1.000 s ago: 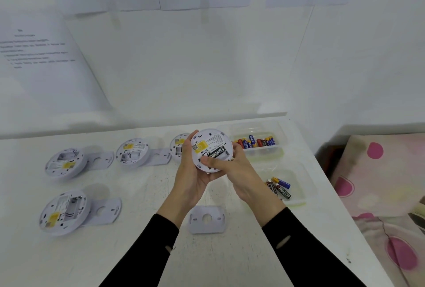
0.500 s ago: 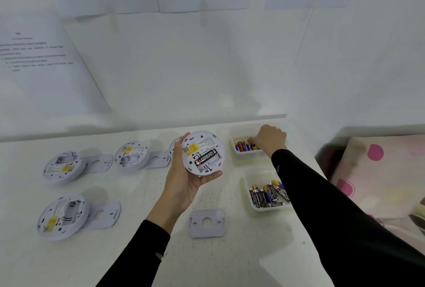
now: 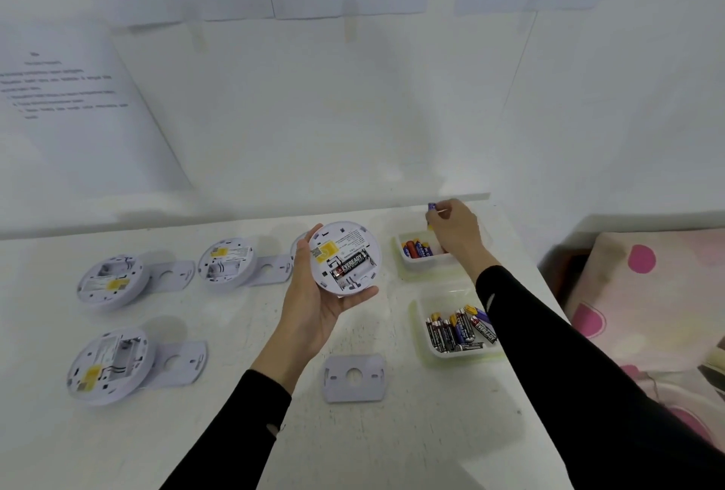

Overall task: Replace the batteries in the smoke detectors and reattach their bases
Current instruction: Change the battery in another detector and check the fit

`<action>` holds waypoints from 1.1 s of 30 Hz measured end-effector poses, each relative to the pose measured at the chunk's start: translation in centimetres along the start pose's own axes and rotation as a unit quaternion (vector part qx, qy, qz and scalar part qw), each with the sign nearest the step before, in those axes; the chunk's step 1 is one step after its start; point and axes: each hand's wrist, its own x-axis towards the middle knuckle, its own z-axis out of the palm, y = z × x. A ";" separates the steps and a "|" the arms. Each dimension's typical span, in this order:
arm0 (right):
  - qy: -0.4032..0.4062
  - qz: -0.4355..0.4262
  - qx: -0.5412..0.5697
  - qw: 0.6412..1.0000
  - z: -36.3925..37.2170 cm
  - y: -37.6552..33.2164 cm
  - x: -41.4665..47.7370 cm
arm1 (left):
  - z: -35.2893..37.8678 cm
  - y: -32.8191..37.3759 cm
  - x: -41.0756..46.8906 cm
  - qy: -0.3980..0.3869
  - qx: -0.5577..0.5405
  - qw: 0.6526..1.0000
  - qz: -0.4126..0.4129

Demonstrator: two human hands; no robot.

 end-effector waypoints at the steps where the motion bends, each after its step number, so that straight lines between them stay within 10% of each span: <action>1: -0.013 -0.003 0.114 0.993 -0.3 -0.9 -1.0 | 0.0 0.0 0.1 0.004 -0.002 1.000 0.004; 6: -0.166 -0.050 0.257 0.951 -1.0 -3.4 -7.2 | 0.4 -0.1 0.6 0.039 -0.006 0.999 0.024; 11: -0.112 -0.094 0.303 0.942 0.2 -4.6 -12.4 | 1.3 -0.6 0.6 0.053 0.019 0.997 0.045; 19: 0.062 -0.196 0.183 0.961 4.2 -3.3 -13.5 | 2.2 -1.3 0.1 0.075 0.053 0.991 0.102; 33: 0.018 -0.297 -0.063 0.953 5.0 -1.9 -15.6 | 0.8 0.6 0.6 0.069 0.036 0.993 0.084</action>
